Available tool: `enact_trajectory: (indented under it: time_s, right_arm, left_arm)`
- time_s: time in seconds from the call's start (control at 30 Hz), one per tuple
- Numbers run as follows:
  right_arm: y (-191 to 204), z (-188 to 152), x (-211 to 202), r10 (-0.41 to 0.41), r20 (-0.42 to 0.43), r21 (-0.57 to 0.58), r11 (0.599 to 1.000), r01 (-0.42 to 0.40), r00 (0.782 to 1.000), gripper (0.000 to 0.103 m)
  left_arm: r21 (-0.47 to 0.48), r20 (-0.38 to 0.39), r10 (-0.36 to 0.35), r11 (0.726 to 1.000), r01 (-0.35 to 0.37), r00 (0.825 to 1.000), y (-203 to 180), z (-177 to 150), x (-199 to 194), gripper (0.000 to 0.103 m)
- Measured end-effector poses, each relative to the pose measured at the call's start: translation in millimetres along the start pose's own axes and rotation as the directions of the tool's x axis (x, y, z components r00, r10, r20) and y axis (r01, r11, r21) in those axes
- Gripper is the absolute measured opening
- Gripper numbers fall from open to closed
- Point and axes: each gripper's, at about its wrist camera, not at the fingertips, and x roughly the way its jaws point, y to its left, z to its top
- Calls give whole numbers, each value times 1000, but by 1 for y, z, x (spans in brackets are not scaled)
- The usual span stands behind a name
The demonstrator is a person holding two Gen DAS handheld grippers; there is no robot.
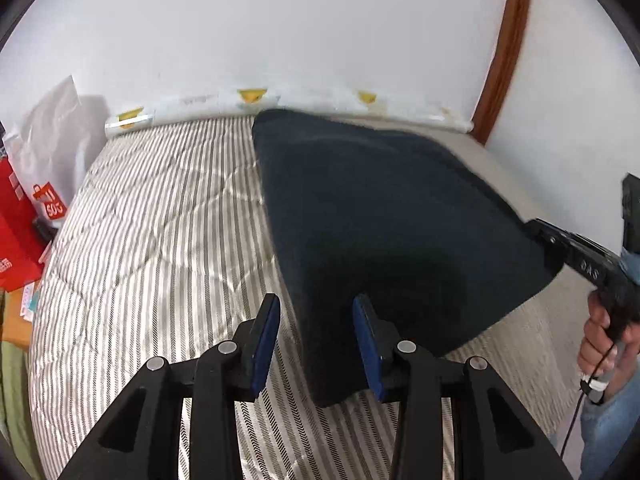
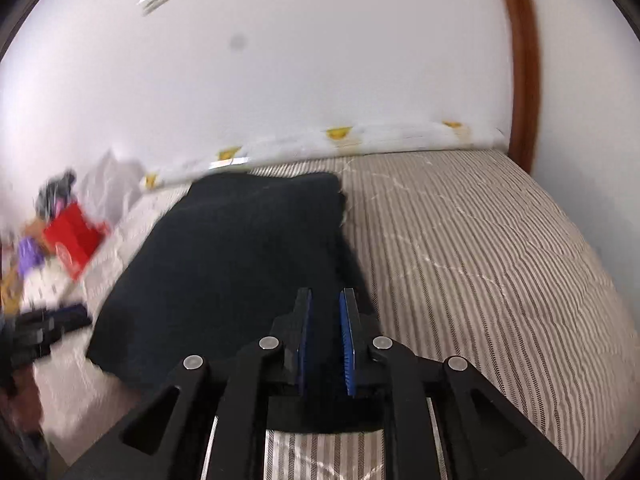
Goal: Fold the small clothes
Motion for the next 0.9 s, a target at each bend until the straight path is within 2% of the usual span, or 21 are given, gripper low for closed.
enact_trajectory:
  time_s: [0.13,0.2,0.33,0.43,0.53,0.63,0.77,0.8,0.83,0.87,0.9]
  right_arm:
    - [-13,-20,17,-59,-101,-4,998,59,993,11]
    - [-21,-20,14,-79,-114,1,997,79,990,11]
    - [-30,9,-2,-4,-66,45,999,7,998,18]
    - [-30,41,10,47,-54,56,997,-44,997,26]
    - [-29,66,46,87,-119,70,994,-79,989,33]
    - [-30,78,82,100,-207,103,991,-80,973,33]
    - [-37,84,115,137,-279,160,983,-95,951,33]
    - [-35,86,119,166,-290,154,980,-125,942,21]
    - [-33,88,121,200,-299,136,977,-166,933,4]
    - [-28,91,118,217,-293,90,976,-199,931,3]
    - [-27,94,110,200,-262,45,980,-195,944,3]
  left_arm:
    - [35,-23,12,999,-11,1000,-3,-14,7,39]
    - [27,-14,0,1000,0,1000,-2,-12,2,38]
    - [14,11,-17,1000,17,1000,2,2,-5,38]
    - [10,16,-13,1000,13,1000,4,11,-2,38]
    - [2,0,-20,1000,20,1000,7,17,7,38]
    - [3,-17,-41,999,41,999,9,18,16,38]
    - [20,-27,-41,999,41,999,9,17,21,41]
    - [22,-30,-40,999,40,999,9,16,21,41]
    - [25,-34,-39,999,40,999,9,16,22,41]
    - [30,-37,-38,999,39,999,8,16,22,41]
    - [31,-38,-38,999,39,999,8,17,23,41]
